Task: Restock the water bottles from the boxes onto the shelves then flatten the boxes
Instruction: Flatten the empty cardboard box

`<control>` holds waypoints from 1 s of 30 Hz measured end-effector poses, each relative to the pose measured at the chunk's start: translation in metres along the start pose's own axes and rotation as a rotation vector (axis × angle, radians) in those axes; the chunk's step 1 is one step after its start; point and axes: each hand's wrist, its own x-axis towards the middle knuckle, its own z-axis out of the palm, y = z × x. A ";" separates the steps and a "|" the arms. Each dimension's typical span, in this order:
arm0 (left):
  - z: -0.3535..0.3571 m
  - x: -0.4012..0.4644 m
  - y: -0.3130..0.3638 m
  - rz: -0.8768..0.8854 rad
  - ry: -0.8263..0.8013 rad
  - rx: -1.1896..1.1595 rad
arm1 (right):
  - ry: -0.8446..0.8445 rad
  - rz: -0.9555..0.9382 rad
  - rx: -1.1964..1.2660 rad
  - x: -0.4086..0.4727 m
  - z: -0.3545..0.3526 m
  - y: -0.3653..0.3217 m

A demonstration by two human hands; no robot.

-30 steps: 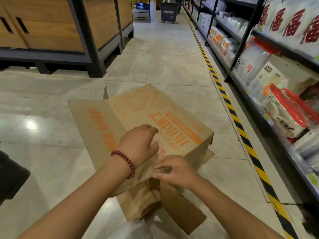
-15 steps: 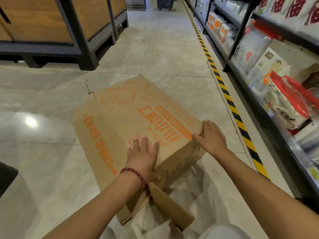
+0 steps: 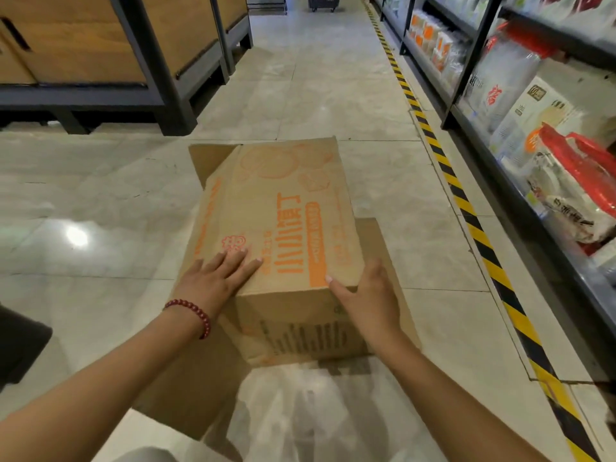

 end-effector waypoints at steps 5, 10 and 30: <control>0.004 0.004 -0.017 -0.222 -0.002 0.066 | -0.085 -0.184 -0.020 -0.039 0.028 -0.027; -0.001 0.011 -0.016 -0.376 0.022 0.047 | -0.360 -0.231 0.252 -0.048 0.029 -0.023; 0.023 0.017 -0.001 -0.363 0.088 -0.272 | 0.398 0.722 1.074 -0.012 -0.002 0.015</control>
